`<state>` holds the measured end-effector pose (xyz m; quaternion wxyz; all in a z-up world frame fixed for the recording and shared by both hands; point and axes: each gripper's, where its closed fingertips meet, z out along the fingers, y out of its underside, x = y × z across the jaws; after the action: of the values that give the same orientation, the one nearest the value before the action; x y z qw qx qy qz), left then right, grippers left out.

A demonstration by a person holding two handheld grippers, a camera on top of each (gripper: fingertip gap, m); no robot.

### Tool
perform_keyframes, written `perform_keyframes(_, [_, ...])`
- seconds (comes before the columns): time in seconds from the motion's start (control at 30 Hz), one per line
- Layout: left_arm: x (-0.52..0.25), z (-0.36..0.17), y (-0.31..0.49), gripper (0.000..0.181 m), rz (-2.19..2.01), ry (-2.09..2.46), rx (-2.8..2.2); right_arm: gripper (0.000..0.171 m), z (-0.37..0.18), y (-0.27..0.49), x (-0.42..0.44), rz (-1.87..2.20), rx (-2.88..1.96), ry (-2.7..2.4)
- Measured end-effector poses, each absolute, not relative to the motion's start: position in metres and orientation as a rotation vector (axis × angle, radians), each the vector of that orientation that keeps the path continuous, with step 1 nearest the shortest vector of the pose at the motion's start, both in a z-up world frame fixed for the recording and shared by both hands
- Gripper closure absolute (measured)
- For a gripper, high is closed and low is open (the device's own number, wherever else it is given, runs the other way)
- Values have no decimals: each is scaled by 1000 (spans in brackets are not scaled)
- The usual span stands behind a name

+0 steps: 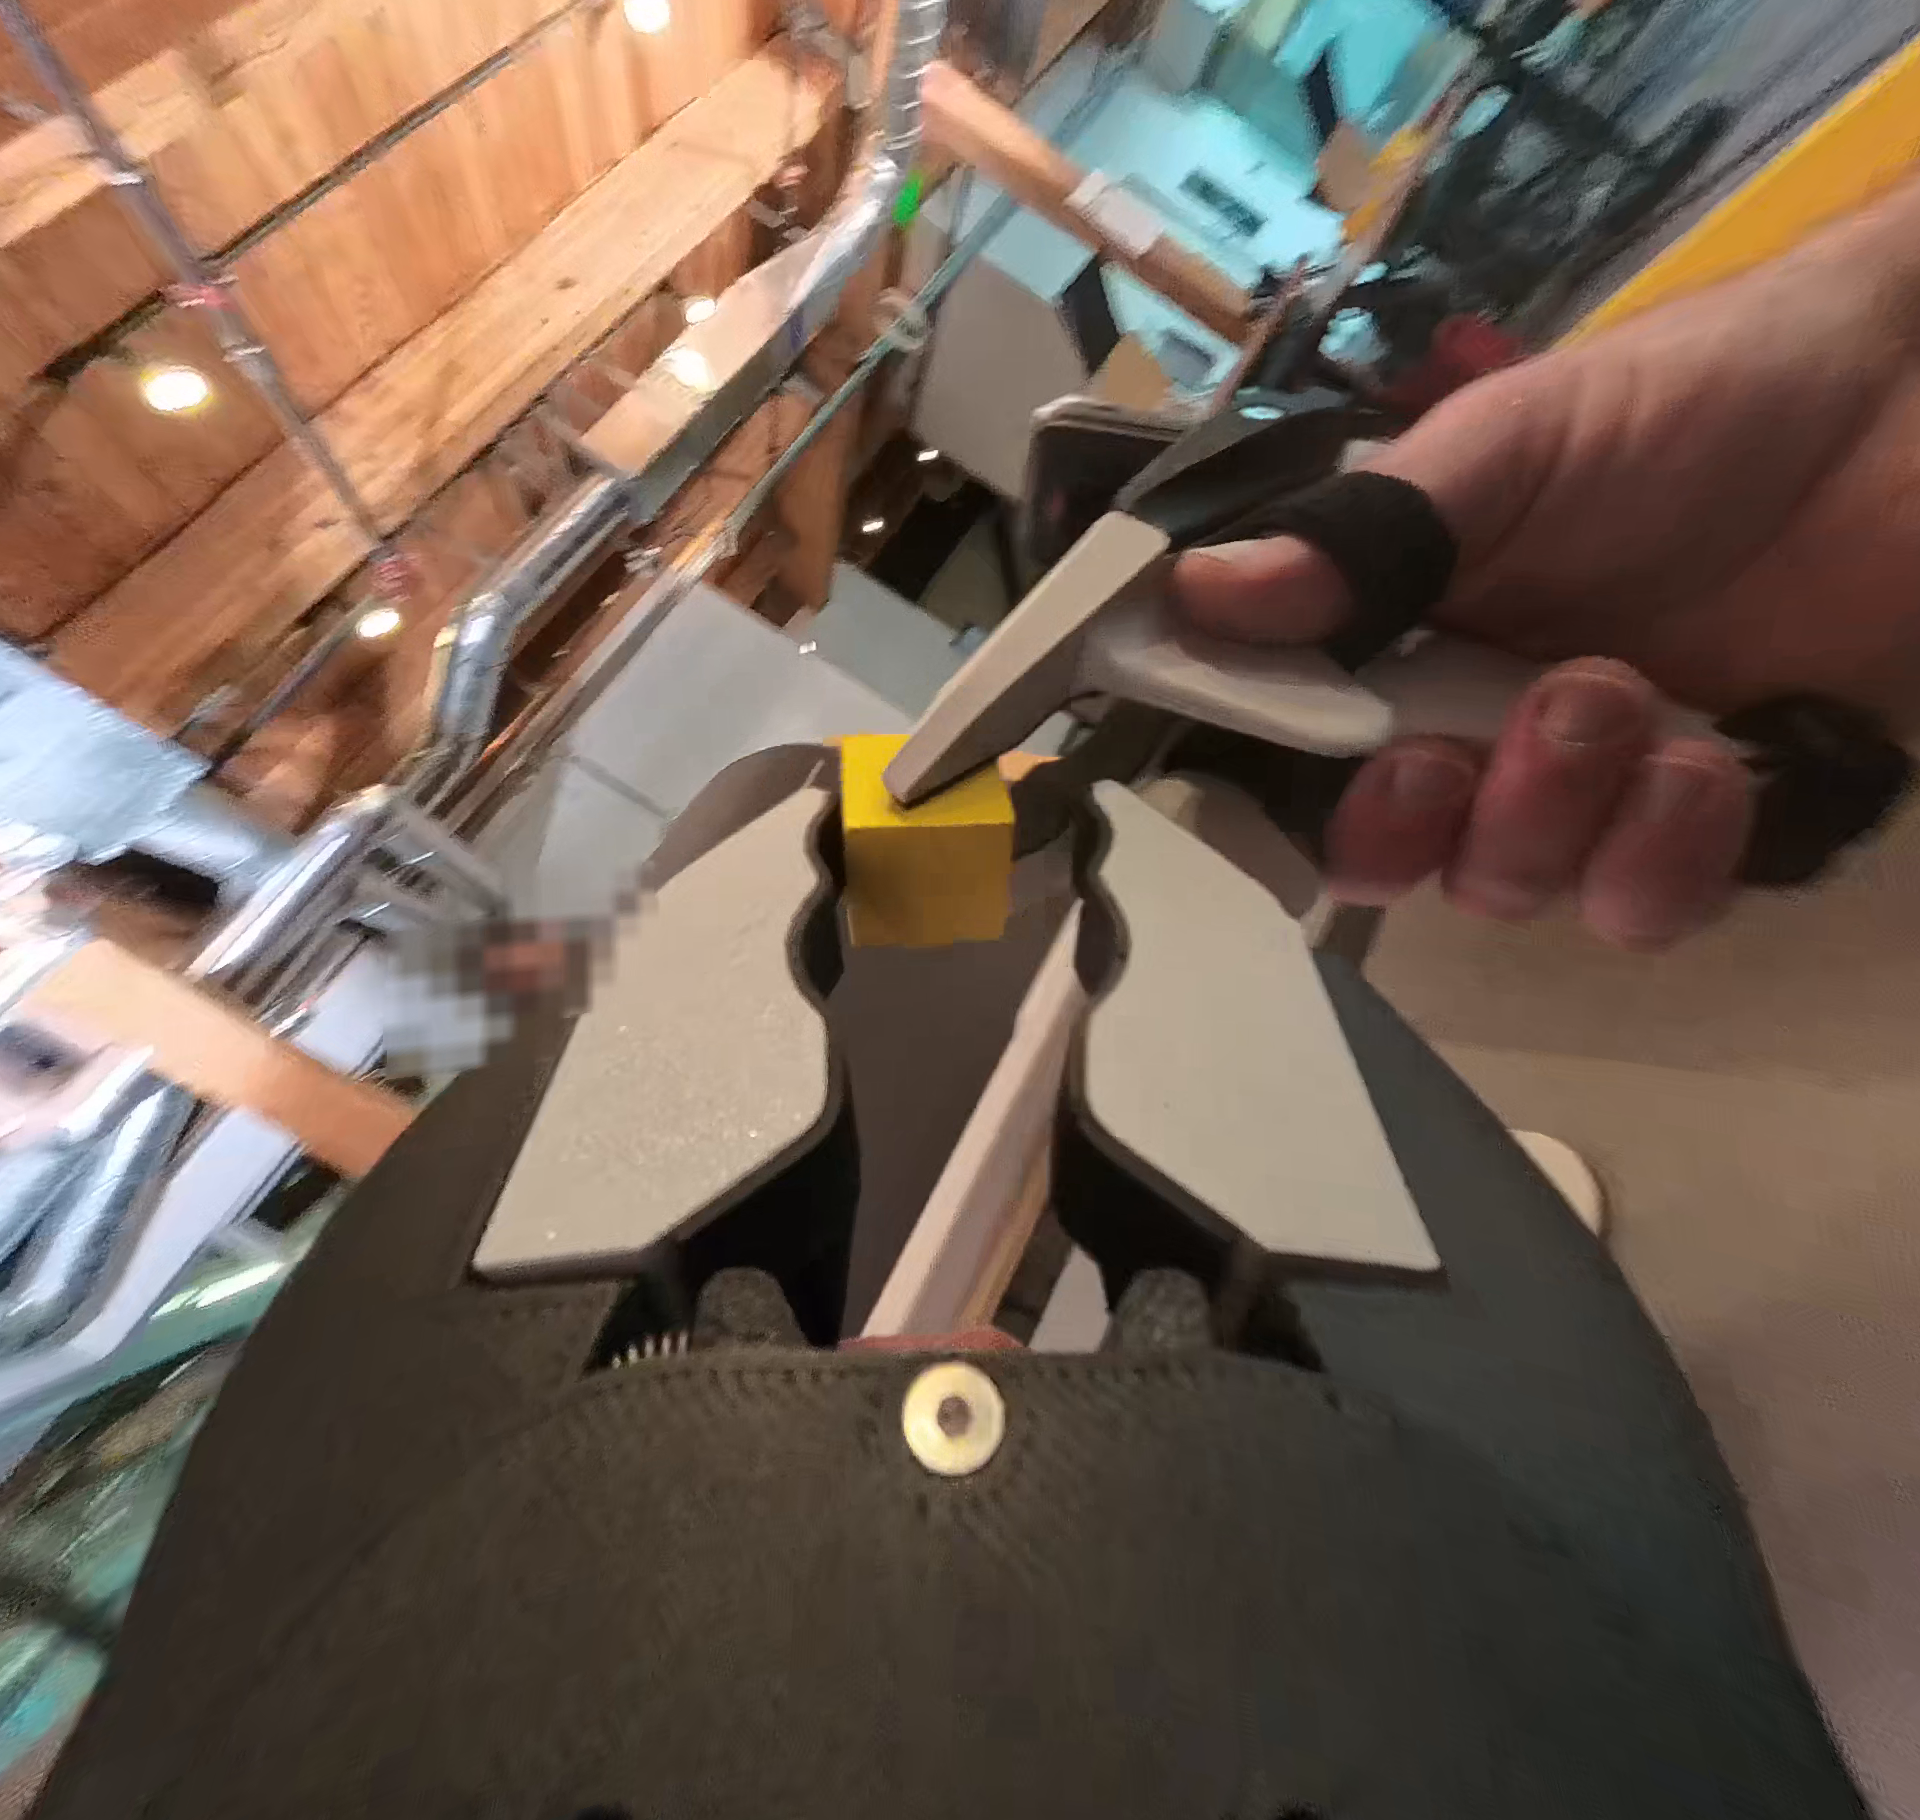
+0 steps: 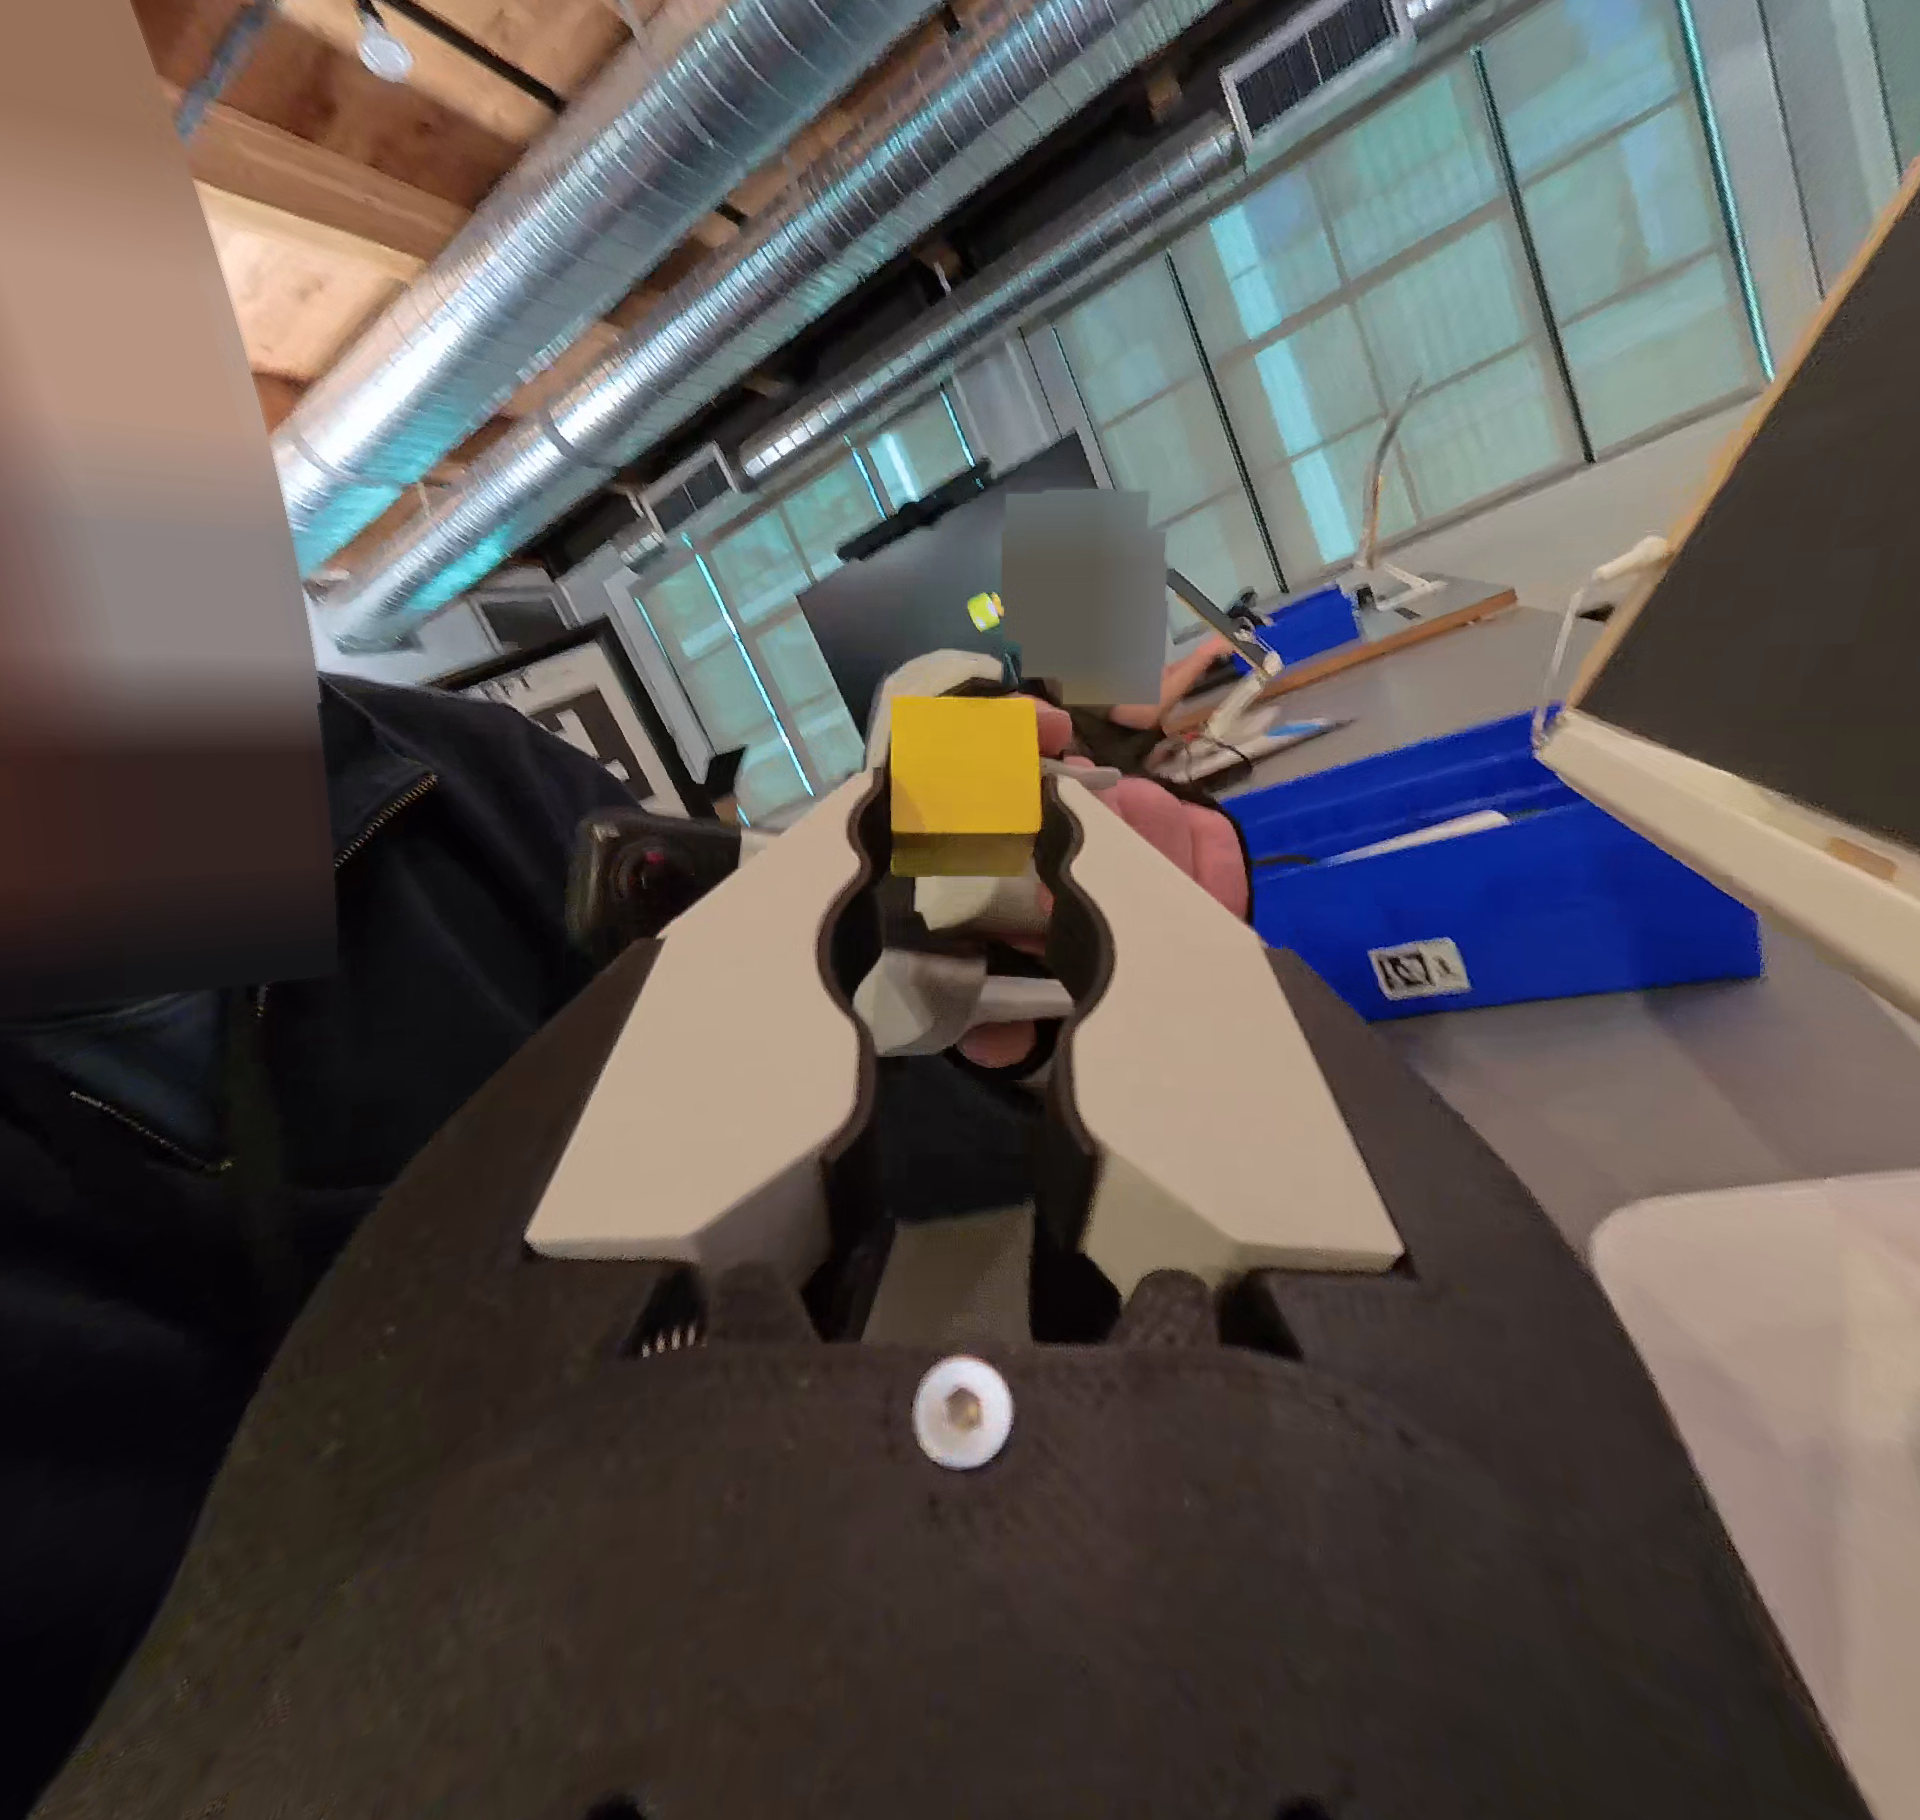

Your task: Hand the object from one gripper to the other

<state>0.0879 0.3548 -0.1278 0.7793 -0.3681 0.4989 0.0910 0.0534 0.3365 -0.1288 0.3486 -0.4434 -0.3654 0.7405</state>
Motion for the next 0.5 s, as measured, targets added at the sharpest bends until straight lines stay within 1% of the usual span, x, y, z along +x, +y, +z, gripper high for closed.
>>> perform_keyframes(0.07, [95,-142,351,122,107,1227,-829,147,-138,340,58,1837,-1232,-1003])
perform_keyframes(0.1, [96,-148,350,121,69,1291,-867,147,-145,339,61,1795,-1279,-1049])
perform_keyframes(0.2, [95,-156,341,122,-22,1431,-919,146,-156,324,71,1783,-1344,-1194])
perform_keyframes(0.33, [98,-170,327,125,-46,1576,-936,146,-172,309,75,1767,-1457,-1322])
perform_keyframes(0.4, [102,-180,320,129,-52,1643,-944,146,-180,303,74,1780,-1503,-1367])
perform_keyframes(0.5, [106,-190,311,138,-61,1712,-939,146,-186,294,74,1813,-1514,-1421])
